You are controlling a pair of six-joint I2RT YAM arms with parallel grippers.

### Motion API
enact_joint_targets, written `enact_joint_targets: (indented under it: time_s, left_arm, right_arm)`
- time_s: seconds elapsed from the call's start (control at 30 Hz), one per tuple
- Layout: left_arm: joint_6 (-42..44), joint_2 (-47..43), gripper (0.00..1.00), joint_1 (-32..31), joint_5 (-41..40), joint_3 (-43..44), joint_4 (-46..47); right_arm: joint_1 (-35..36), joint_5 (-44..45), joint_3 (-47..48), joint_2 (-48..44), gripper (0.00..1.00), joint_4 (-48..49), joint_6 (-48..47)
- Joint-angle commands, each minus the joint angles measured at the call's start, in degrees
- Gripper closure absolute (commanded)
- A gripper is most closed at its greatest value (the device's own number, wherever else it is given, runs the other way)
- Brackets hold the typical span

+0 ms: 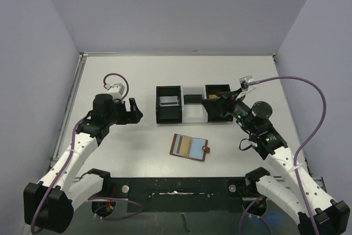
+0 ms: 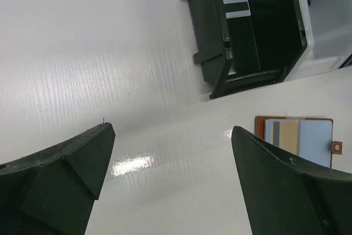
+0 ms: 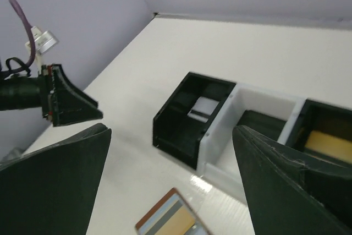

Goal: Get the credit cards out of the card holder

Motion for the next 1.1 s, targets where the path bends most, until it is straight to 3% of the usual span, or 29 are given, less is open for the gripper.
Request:
enact_joint_targets:
  time_s: [0.0, 0.03, 0.17, 0.27, 0.37, 0.5, 0.6, 0.73, 1.07]
  left_arm:
    - [-1.64, -1.7, 0.12, 0.64, 2.62, 0.46, 4.87]
    - [-1.95, -1.59, 0.12, 0.68, 3.76, 0.18, 5.33]
    - [-2.82, 0.3, 0.12, 0.66, 10.1, -0.09, 6.79]
    - [-3.67, 2.32, 0.13, 0.68, 14.27, -0.69, 7.7]
    - [-5.16, 4.37, 0.16, 0.68, 18.49, -0.48, 7.93]
    - [-12.85, 5.79, 0.26, 0.02, 27.04, -4.03, 15.97]
    - [-16.38, 5.43, 0.28, -3.58, 25.97, -5.67, 20.05]
    - [-19.6, 6.19, 0.29, -10.86, 20.6, -6.33, 23.6]
    - [-23.34, 14.29, 0.41, -18.82, 13.95, -6.74, 27.33]
  right_arm:
    - [-0.2, -6.27, -9.21, -1.71, 0.03, 8.26, 21.46]
    - [-0.22, -5.15, -12.22, -1.9, 0.02, 9.77, 25.84]
    - [0.44, -5.47, -27.03, 1.51, 0.02, 33.62, 43.91]
    - [1.34, -4.95, -31.28, 8.21, 0.02, 37.09, 49.91]
    - [5.04, -2.72, -29.2, 12.03, 0.09, 30.76, 49.42]
    - [12.16, 5.89, -23.26, 14.21, 0.18, 16.62, 45.93]
    - [15.21, 10.7, -20.64, 15.64, 0.27, 10.28, 45.89]
    - [16.26, 11.42, -20.37, 17.67, 0.39, 8.22, 47.8]
    - [18.56, 6.47, -17.84, 26.11, 0.47, 11.13, 47.42]
